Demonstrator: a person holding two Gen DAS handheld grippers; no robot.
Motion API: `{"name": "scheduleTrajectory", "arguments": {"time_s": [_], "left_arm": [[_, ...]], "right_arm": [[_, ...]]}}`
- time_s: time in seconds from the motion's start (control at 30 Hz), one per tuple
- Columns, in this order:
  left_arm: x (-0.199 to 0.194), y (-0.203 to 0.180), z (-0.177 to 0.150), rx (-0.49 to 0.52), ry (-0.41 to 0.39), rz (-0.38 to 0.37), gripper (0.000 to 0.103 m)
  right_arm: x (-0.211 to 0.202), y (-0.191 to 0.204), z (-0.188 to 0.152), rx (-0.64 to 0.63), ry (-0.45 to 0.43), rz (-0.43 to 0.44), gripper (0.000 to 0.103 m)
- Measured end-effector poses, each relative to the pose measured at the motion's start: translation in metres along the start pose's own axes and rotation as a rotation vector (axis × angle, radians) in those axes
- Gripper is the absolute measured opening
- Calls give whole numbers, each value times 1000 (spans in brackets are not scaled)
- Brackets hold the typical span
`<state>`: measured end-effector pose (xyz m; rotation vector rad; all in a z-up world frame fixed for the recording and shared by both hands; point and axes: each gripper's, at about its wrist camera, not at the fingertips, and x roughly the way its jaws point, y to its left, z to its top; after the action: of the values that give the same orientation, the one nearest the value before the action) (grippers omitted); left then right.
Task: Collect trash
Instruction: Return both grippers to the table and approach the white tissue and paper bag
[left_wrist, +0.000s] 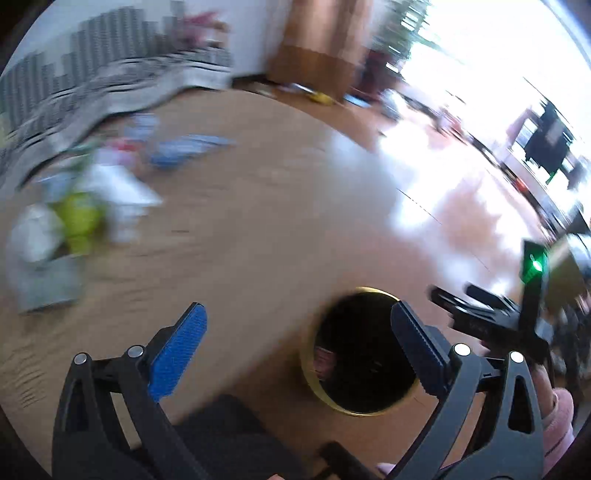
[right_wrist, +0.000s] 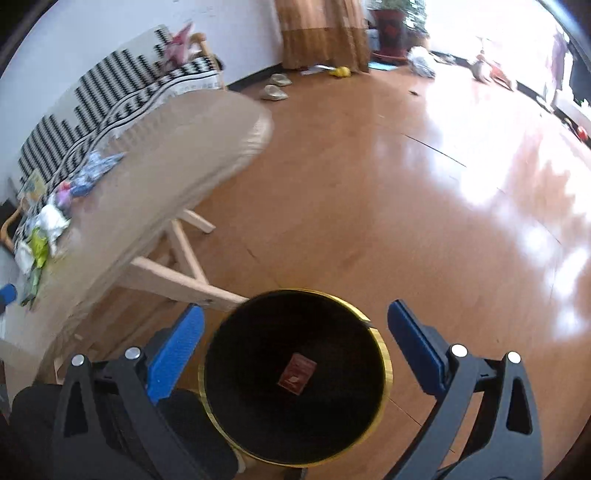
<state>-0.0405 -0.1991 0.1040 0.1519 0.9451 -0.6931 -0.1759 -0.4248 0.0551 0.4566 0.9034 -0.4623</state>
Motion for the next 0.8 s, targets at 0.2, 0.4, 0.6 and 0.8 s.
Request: {"name": "scheduleTrajectory", "arguments": {"time_s": [0.2,0.4,0.6,0.8], "left_arm": [[-51,150,-15,-281,-76,206,97],[-64,225,-26,-364,-77,319,97],[-50,253,-13,-376,-70,356,97],[-19,263,14,-330,-54,363,97]], "right_arm": [[0,95,28,-152,-51,87,96],[5,209,52,-325,-75,193,96],[26,295,65,-502,-42,220,96],[60,345,74,-587,-44,190,96]]}}
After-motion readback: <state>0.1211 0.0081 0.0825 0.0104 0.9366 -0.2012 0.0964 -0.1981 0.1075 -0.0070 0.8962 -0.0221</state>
